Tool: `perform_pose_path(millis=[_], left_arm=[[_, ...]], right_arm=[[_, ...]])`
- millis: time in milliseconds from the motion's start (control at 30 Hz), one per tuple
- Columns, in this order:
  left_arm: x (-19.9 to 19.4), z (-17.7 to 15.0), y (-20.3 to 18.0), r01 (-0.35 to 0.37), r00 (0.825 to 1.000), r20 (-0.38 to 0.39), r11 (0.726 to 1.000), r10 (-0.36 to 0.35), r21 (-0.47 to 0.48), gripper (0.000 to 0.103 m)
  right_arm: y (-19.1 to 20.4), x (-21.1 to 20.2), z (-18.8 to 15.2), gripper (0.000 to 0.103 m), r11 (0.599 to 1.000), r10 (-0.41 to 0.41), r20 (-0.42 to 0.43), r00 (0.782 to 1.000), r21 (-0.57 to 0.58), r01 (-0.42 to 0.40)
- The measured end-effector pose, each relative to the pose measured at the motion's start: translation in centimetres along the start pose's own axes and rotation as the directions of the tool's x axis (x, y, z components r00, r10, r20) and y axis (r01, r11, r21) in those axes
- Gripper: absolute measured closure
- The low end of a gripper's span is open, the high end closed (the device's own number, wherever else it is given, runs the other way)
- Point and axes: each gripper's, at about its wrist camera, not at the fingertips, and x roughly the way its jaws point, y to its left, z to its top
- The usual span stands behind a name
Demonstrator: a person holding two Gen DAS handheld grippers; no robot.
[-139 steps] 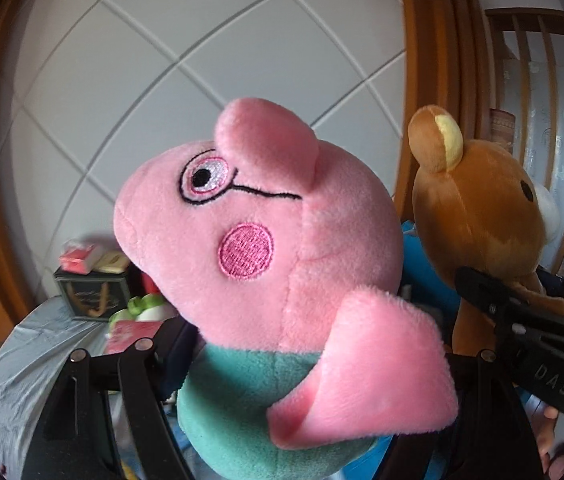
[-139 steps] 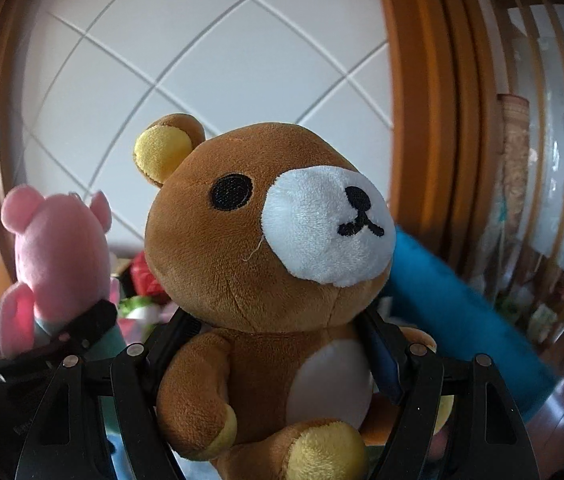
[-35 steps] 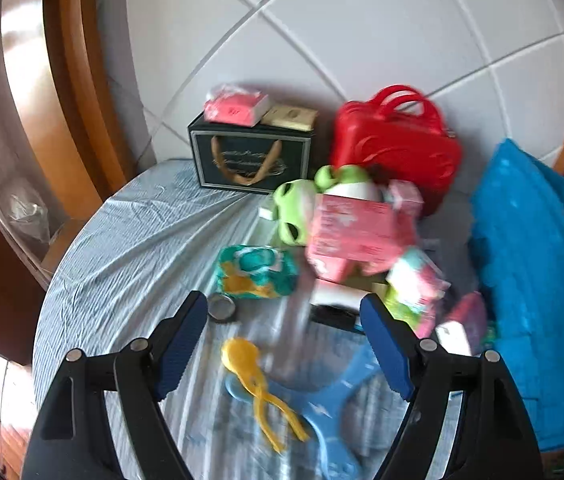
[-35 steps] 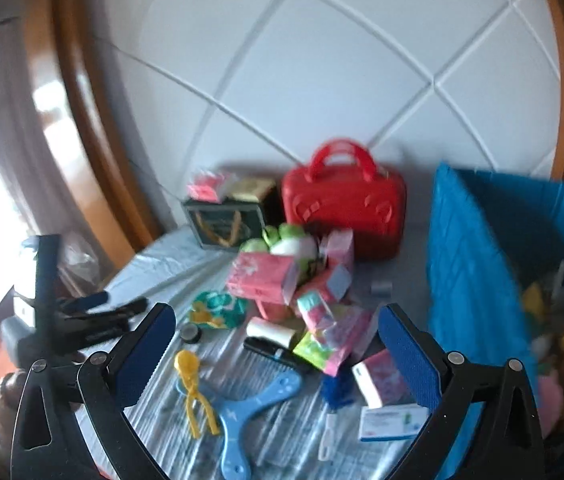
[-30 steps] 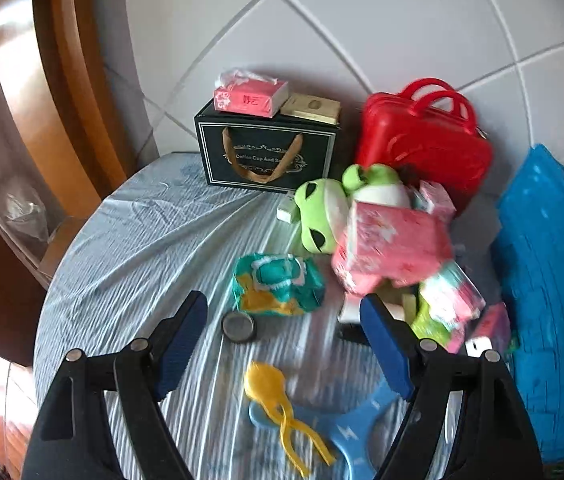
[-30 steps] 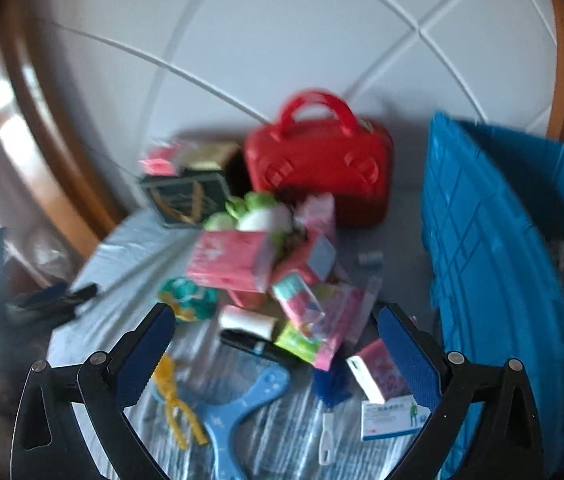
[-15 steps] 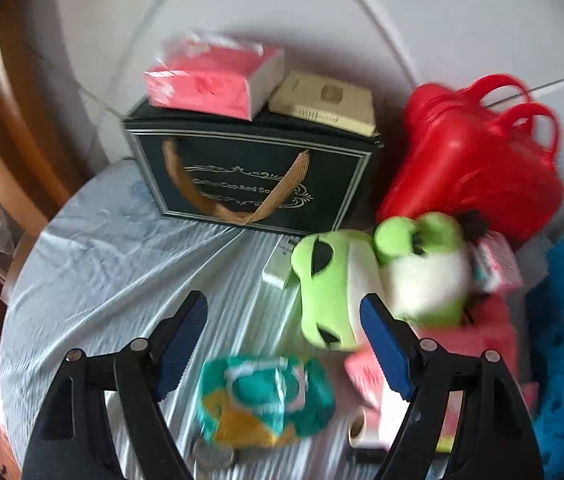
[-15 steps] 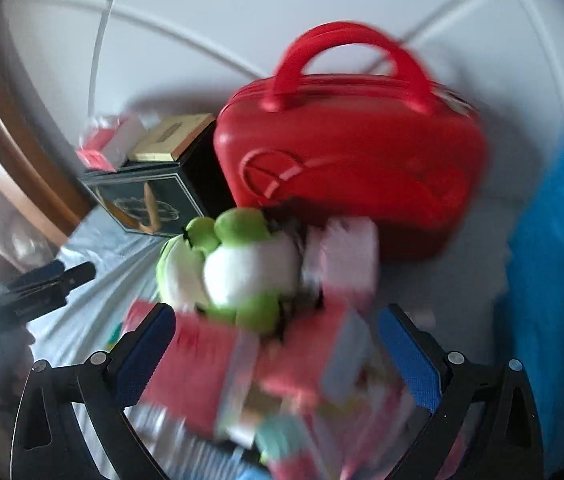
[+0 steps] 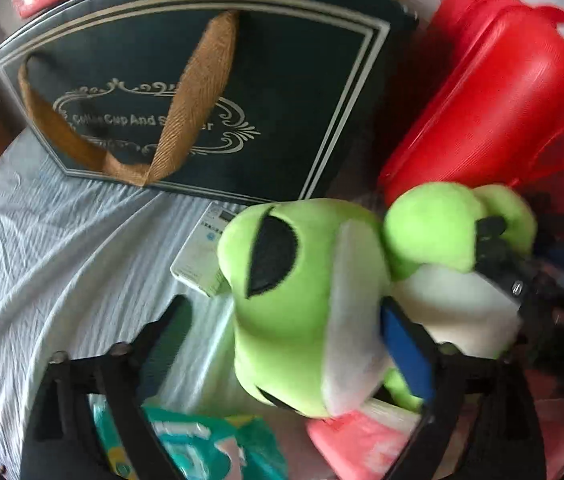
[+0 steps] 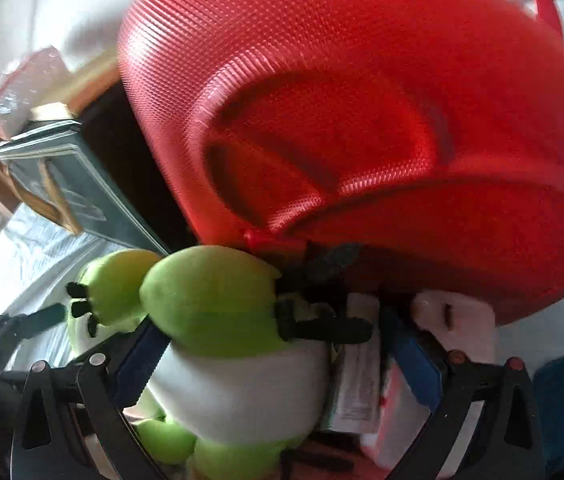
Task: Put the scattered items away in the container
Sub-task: 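Close both tools on the green frog plush together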
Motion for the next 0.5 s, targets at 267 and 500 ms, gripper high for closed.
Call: perform_pose_path(millis=[267,500], left_arm=[[-2.2,-4.3,-1.4,0.056,0.998,0.022,0.995,-0.058,0.080,0.035],[-5.1,-13.8,-2.3,-0.001,0.999,-0.046,0.979,0.010,0.204,0.036]], right_arm=[[1.0,-1.2,-4.9,0.001,0.993,0.121,-0.083,0.989,-0.004,-0.122],[1.0,-6.5,-14.2,0.003,0.941,0.331,-0.089,0.939,0.102,-0.322]])
